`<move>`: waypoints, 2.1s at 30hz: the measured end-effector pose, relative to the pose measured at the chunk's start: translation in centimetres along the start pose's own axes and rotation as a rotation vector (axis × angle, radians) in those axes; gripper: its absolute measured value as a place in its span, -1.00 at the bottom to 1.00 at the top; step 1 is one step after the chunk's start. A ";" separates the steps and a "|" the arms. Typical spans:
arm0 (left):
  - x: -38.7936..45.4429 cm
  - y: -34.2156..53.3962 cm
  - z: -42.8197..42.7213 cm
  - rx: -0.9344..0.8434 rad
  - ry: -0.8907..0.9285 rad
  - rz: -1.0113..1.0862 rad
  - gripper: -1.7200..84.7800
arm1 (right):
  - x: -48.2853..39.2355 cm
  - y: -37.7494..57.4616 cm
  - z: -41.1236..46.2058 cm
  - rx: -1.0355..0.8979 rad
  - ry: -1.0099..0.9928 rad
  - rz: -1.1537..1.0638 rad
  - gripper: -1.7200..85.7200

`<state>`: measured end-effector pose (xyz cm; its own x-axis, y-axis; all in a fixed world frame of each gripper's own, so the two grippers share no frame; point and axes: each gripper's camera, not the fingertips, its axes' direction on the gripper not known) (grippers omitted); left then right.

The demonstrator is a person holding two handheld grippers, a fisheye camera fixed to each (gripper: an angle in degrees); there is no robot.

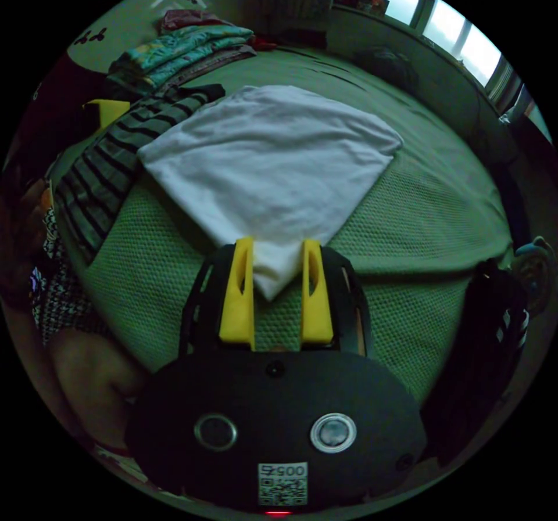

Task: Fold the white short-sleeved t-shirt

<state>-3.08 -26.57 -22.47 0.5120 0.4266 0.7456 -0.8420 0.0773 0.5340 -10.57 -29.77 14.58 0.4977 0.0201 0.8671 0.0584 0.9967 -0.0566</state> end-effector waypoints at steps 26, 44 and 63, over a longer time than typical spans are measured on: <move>10.8 -4.8 7.5 -0.114 -0.096 0.012 -0.83 | 6.8 4.7 -14.2 0.183 0.027 0.199 -0.98; 17.4 -8.2 12.2 -0.199 -0.176 0.040 -0.97 | 9.1 7.0 -11.4 0.128 -0.121 0.319 -0.98; 18.9 -6.8 10.1 -0.171 -0.299 0.051 -0.97 | 7.3 9.8 -13.1 0.132 0.033 0.213 -0.98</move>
<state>14.02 -28.14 -7.94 0.4743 0.1530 0.8670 -0.8713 0.2230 0.4373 4.94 -20.88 13.87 0.5148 0.2303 0.8258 -0.1630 0.9720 -0.1695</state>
